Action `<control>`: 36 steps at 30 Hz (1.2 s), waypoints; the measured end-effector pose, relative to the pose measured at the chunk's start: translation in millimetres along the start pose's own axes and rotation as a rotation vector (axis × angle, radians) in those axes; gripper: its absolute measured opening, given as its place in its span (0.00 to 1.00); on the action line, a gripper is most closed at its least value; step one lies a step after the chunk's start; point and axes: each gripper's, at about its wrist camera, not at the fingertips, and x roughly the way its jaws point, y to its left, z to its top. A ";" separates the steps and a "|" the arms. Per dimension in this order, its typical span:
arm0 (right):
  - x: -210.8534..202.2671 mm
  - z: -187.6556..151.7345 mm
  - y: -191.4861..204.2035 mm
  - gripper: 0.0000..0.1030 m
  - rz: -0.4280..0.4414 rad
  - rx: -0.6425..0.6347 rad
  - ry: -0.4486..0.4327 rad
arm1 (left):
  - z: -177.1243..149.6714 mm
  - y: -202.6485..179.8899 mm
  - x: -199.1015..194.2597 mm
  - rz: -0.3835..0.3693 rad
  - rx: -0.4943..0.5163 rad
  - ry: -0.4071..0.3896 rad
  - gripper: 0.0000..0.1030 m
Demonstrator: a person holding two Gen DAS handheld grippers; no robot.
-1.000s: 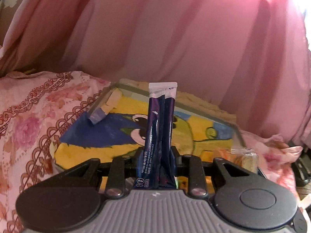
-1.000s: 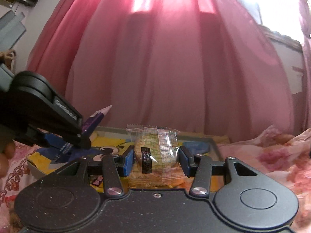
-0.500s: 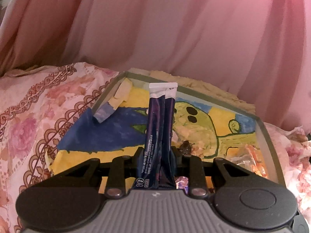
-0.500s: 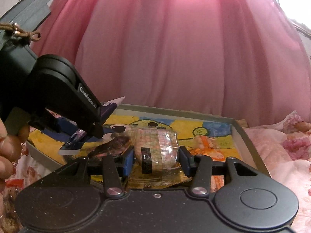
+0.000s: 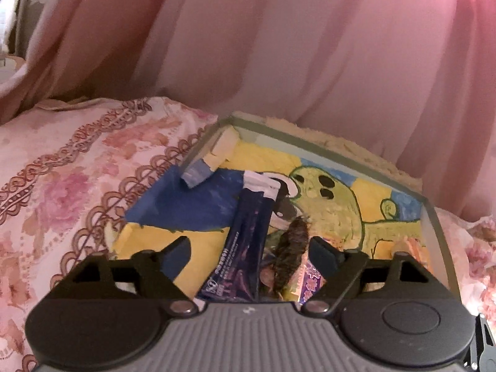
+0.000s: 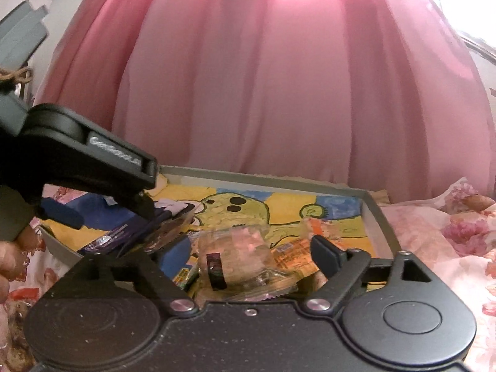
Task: Organize snacks
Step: 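Carry the blue stick pack and wrapped cake into the grey tray and open both tools, then withdraw both open tools from the tray back over the snack pile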
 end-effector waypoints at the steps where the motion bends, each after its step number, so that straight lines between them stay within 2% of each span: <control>1: -3.0 0.8 -0.6 0.89 -0.004 0.006 -0.006 | -0.4 1.0 -2.4 0.000 -0.001 -0.002 0.89; 3: -9.0 3.9 -2.9 0.91 -0.005 0.021 -0.018 | -2.5 3.3 -8.8 -0.004 -0.006 -0.013 0.94; 6: -21.2 12.9 -7.1 0.92 -0.011 0.043 -0.031 | -4.6 5.8 -23.9 -0.009 -0.010 -0.051 0.98; 8: -33.3 19.8 -11.2 0.96 -0.015 0.061 -0.049 | -4.8 6.8 -36.0 -0.013 -0.011 -0.075 0.99; 10: -48.1 25.9 -16.8 0.99 -0.024 0.086 -0.075 | -5.3 7.2 -48.2 -0.017 -0.010 -0.094 0.99; 17: -103.2 40.5 -34.4 0.99 -0.069 0.141 -0.125 | -14.5 6.2 -95.2 -0.018 0.034 -0.162 0.99; 25: -163.8 36.3 -47.7 0.99 -0.108 0.193 -0.139 | -43.3 14.5 -142.1 -0.006 0.056 -0.213 0.99; 36: -224.8 19.4 -31.8 0.99 -0.119 0.190 -0.100 | -84.1 25.7 -185.2 -0.028 0.111 -0.217 0.99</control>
